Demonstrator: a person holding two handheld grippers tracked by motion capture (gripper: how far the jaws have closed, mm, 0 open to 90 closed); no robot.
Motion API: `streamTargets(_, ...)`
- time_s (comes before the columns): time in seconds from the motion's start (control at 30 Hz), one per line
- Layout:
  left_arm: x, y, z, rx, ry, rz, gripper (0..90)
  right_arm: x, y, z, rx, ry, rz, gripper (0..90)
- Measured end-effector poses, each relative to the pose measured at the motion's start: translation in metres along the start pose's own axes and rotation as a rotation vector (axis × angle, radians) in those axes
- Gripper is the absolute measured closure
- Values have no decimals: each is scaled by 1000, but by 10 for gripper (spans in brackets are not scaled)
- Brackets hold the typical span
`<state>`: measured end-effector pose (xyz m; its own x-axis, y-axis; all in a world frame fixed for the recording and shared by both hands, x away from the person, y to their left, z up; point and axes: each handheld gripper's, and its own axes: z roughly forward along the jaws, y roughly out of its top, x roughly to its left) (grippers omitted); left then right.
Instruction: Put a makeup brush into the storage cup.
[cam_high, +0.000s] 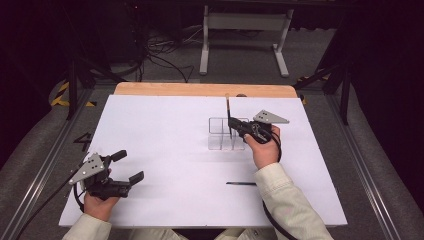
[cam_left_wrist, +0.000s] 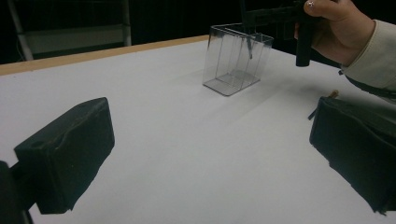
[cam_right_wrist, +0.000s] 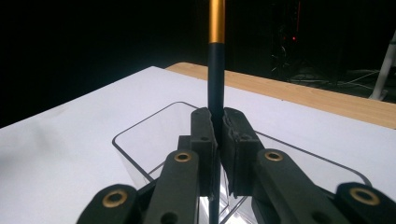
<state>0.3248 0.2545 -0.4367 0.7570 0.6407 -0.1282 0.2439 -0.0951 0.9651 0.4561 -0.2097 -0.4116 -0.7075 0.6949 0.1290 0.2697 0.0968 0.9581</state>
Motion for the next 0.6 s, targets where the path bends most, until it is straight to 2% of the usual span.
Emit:
streamTargets(0.13,0,0,-1,-6,4,-4,6,0,-1,0,6,8,8,816)
streamTargets(0.17,0,0,-1,-4,5,-2,6,0,-1,-1,3,11,12,773)
streamTargets(0.23,-1,0,-1,-6,3,-4,6,1,0,-2,-10,10,18,629)
streamTargets(0.3,0,-1,-2,-7,5,-5,6,2,3,-6,-37,14,43,499)
streamTargets(0.47,-1,-1,-1,-6,2,-5,6,6,13,-15,-77,28,33,216)
streamTargets(0.6,0,0,-1,-7,3,-5,5,9,20,-24,-86,43,25,125)
